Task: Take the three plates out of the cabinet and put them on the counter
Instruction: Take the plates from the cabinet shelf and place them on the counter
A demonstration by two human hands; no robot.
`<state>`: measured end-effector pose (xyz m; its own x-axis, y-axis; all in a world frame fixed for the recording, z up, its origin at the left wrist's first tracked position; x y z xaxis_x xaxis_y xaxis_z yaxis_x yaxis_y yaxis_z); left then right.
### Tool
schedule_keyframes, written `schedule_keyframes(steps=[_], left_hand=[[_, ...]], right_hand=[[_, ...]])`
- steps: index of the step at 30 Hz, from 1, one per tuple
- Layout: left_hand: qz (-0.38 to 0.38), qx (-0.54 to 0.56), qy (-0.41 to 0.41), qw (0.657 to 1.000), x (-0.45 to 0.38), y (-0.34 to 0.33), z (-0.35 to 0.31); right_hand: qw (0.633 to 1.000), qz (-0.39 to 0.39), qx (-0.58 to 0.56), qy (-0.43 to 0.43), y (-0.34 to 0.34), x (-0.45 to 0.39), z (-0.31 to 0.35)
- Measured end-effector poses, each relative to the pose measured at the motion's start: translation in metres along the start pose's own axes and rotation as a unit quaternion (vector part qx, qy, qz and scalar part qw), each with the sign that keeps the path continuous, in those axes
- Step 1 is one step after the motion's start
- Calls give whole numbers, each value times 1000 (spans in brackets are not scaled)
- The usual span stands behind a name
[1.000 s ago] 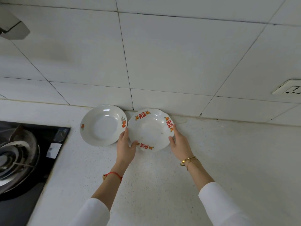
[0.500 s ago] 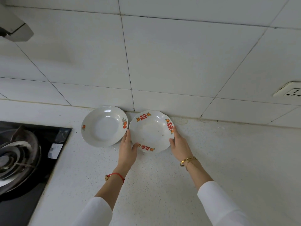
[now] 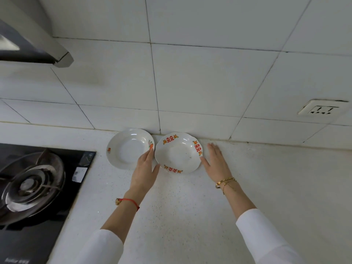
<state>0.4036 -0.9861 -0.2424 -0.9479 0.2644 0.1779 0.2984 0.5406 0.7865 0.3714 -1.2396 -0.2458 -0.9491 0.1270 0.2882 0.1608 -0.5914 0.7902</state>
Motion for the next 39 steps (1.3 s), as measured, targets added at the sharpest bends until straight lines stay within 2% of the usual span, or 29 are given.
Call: schedule_keyframes(steps=[6, 18, 27, 39], left_hand=[[-25, -62, -80, 994, 39, 41, -28], [-90, -81, -196, 973, 166, 79, -63], [-102, -81, -226, 965, 260, 88, -69], [-113, -69, -224, 966, 393, 70, -84]], right_hand=[[997, -61, 30, 34, 30, 57, 21], [987, -149, 26, 60, 50, 216, 51], [983, -170, 42, 48, 35, 319, 55], [981, -172, 39, 78, 15, 440, 38]])
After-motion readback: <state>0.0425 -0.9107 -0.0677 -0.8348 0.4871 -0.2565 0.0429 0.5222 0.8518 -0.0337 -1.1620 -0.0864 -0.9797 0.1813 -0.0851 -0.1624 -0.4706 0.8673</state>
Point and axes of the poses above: each hand's wrist, its own x-axis away from the middle knuckle, its own y-axis out of the back of the hand, z = x × y, the point moved 7 cm from there along -x, towards the middle knuckle, and after that the axes turned 9 degrees about z, right-handed, at the moved point
